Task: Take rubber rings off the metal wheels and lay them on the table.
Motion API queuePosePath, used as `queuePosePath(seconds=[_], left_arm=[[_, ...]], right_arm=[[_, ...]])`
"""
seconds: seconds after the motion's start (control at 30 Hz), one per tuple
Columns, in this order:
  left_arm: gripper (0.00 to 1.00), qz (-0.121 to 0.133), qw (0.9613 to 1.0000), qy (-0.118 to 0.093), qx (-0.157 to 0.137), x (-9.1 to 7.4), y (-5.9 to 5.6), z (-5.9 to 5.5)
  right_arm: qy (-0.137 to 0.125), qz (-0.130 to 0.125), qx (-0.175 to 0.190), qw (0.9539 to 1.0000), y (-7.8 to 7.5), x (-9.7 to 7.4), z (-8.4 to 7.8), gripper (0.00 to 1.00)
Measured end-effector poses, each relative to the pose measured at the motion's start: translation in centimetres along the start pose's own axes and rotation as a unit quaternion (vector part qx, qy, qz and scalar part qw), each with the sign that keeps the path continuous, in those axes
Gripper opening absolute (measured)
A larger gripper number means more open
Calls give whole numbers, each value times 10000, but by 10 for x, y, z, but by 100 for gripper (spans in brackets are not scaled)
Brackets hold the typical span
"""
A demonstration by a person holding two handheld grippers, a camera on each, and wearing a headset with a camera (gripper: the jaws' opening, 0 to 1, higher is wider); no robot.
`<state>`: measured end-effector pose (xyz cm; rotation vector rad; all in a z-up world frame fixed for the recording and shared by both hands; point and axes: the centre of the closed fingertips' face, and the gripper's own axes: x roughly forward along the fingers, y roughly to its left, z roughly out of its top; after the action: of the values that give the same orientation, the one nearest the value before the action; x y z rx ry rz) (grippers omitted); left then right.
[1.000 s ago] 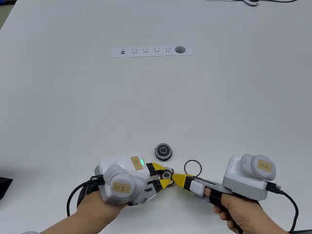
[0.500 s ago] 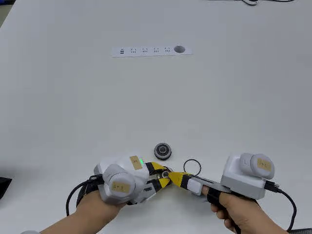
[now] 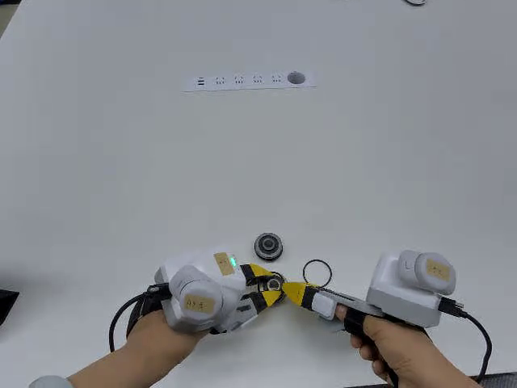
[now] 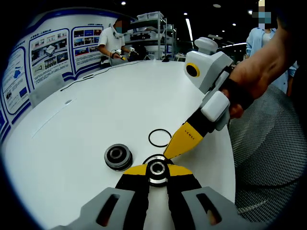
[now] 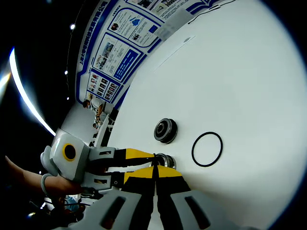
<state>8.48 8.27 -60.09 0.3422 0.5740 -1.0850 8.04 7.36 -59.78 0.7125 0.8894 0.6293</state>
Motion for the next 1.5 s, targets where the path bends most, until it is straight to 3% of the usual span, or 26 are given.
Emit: queuePosePath(seconds=[0.3, 0.57, 0.77, 1.5], left_arm=[[16, -79, 9999, -42, 72, -1, -3, 1], [19, -29, 9996, -237, 122, -6, -3, 9], [23, 54, 9997, -214, 127, -7, 3, 5], [39, 138, 9999, -86, 33, -11, 4, -5]], right_arm=[[-22, -35, 3, 10000, -1, 0, 1, 2], [-22, -50, 8, 10000, -2, 0, 1, 2], [-4, -39, 15, 10000, -2, 0, 0, 2], [-43, 155, 10, 9999, 15, -5, 1, 2]])
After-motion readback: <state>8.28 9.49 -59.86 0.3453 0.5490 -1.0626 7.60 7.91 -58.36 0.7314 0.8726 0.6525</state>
